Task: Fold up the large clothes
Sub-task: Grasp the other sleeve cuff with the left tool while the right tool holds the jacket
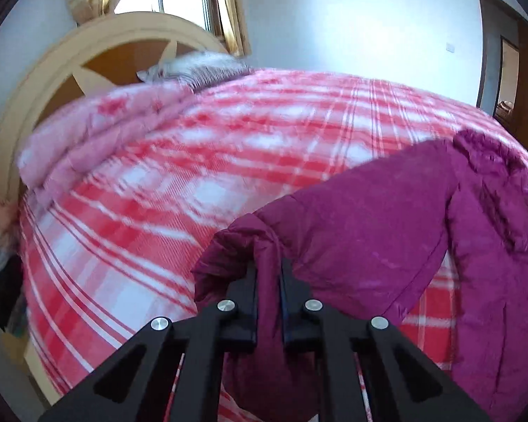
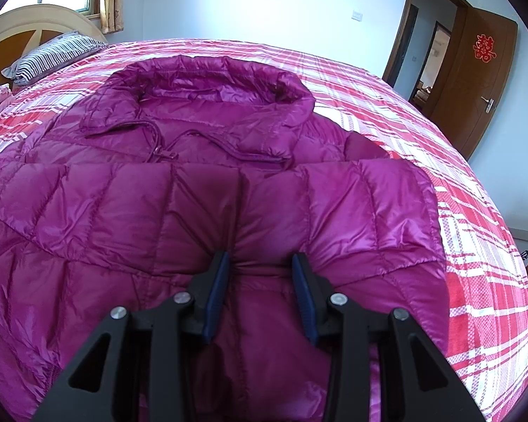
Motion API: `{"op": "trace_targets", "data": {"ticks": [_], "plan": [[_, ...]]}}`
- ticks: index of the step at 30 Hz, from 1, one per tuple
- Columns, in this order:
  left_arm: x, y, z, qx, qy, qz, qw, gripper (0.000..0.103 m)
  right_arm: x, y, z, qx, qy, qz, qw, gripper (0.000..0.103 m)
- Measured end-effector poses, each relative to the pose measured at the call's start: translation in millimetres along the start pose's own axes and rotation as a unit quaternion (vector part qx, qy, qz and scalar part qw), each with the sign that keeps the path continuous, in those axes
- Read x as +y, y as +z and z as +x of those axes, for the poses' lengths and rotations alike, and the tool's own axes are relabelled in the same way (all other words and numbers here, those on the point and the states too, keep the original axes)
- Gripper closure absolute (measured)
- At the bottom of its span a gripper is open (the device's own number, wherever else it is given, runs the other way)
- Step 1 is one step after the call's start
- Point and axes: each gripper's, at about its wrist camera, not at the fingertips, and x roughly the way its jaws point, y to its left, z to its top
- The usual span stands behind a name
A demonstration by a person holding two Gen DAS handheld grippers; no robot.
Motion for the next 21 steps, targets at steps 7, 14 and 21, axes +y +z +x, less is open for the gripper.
{"op": "trace_targets", "data": {"ticks": [7, 14, 21], "plan": [[3.2, 58.9, -17.7, -0.051, 0.008, -0.011, 0.9986, 0.095, -1.8, -0.8, -0.9, -0.002, 0.003, 0.003, 1.000, 0.062], [-55.4, 115.3, -60.9, -0.128, -0.047, 0.022, 0.9904, 0.096, -2.4, -0.8, -0.6, -0.003, 0.004, 0.004, 1.000, 0.062], [-124.5, 137.4, -89.5, -0.158, -0.109, 0.064, 0.9793, 0.096, -2.4, -0.6, -0.2, -0.003, 0.005, 0.006, 1.000, 0.062]]}}
